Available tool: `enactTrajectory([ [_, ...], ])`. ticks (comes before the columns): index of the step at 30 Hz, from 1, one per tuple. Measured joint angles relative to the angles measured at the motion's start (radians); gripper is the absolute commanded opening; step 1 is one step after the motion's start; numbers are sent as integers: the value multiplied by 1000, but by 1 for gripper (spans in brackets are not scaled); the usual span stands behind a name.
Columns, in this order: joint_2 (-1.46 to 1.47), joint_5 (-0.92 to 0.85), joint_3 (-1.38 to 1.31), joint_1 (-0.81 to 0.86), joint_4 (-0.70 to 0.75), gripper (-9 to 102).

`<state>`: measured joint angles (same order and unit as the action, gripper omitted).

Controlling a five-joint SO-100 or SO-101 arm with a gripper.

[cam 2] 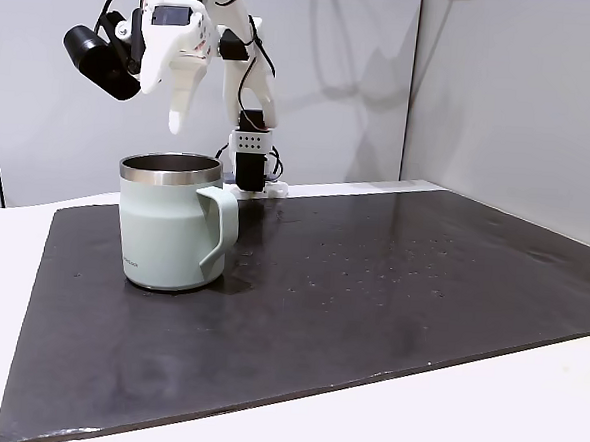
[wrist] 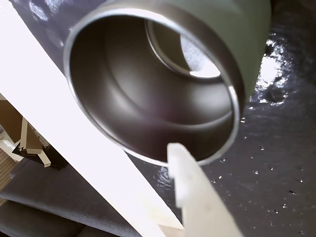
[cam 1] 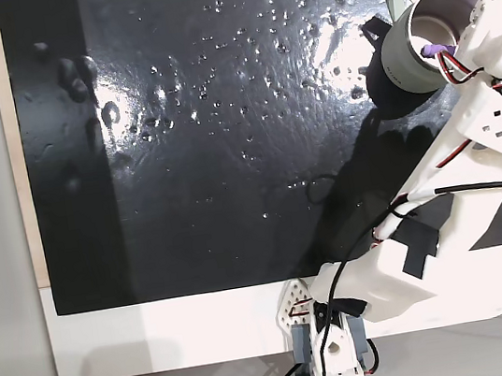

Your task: Grasp a pengrip and put it in the cup.

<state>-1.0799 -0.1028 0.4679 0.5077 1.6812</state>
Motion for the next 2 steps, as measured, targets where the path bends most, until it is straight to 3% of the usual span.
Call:
enactTrajectory([
  [2, 0, 0, 0, 0, 0, 37],
])
